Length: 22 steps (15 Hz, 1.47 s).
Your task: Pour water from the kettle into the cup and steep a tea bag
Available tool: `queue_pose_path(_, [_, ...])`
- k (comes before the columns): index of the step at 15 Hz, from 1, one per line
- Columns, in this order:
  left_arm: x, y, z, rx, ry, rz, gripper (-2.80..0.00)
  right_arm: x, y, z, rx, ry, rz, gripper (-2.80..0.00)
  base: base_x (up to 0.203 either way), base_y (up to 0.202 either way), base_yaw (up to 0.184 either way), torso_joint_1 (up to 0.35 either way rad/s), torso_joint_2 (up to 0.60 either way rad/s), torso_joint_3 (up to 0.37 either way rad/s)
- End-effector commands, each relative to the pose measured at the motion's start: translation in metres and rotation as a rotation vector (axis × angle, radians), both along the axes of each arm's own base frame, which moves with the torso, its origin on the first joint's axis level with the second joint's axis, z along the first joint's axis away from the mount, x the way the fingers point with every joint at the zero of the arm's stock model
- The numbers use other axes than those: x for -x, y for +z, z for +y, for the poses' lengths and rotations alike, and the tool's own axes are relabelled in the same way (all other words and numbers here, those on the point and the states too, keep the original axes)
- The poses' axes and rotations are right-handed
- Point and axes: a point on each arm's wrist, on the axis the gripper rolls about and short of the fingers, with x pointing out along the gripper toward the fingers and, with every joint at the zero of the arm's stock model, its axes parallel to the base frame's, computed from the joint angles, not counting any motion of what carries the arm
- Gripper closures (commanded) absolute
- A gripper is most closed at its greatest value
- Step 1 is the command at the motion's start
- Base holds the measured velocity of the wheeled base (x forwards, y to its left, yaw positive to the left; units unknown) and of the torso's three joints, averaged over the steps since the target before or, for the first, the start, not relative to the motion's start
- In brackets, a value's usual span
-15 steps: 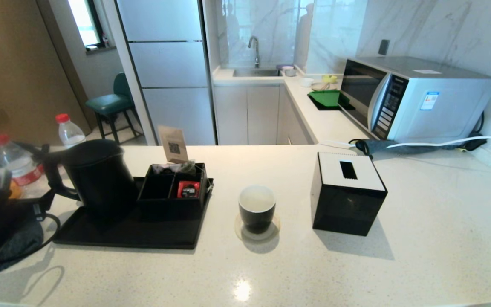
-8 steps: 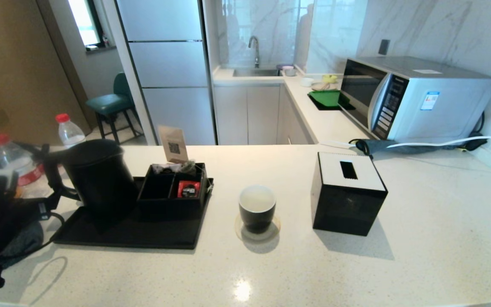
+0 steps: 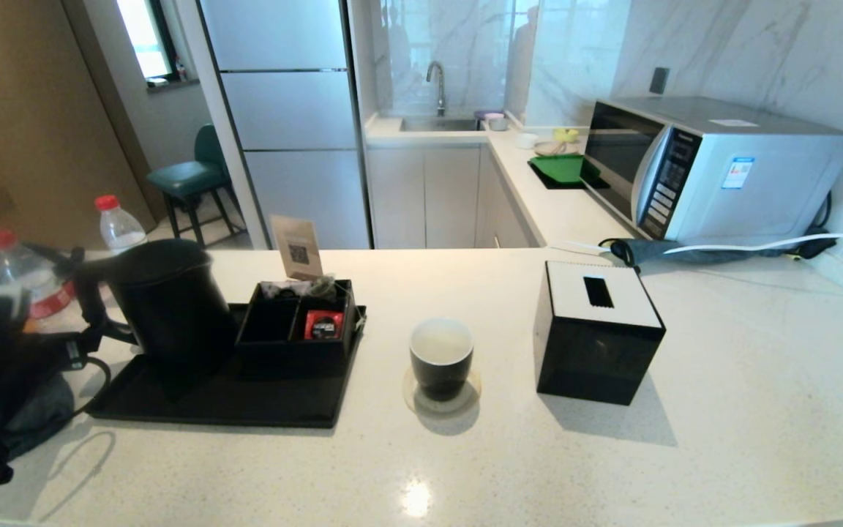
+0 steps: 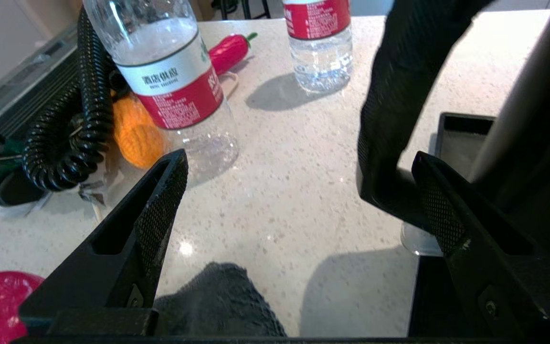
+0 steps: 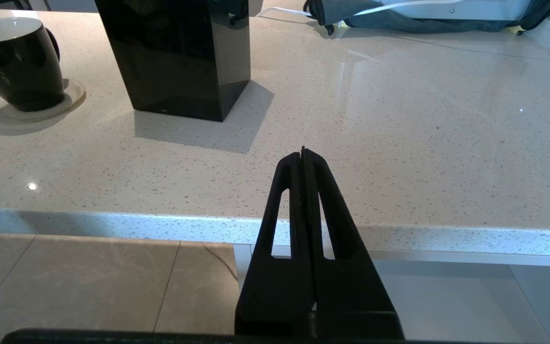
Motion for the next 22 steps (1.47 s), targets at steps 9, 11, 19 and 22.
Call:
queue_pose_path(9, [-0.012, 0.01, 0.006, -0.051, -0.006, -0.082, -2.8, 0.0, 0.0, 0.0, 0.0, 0.001, 0.002, 0.0, 0.0, 0.0, 0.0, 0.0, 0.0, 0.0])
queue_pose_path(11, [-0.016, 0.008, 0.006, -0.051, -0.013, -0.085, -2.8, 0.0, 0.0, 0.0, 0.0, 0.001, 0.002, 0.0, 0.0, 0.0, 0.0, 0.0, 0.0, 0.0])
queue_pose_path(19, [-0.053, -0.001, 0.003, -0.072, -0.072, -0.125, -2.8, 0.0, 0.0, 0.0, 0.002, 0.001, 0.001, 0.0, 0.0, 0.0, 0.0, 0.0, 0.0, 0.0])
queue_pose_path(22, [-0.071, -0.004, -0.007, -0.081, -0.116, -0.151, -2.8, 0.0, 0.0, 0.0, 0.0, 0.001, 0.002, 0.0, 0.0, 0.0, 0.0, 0.0, 0.0, 0.0])
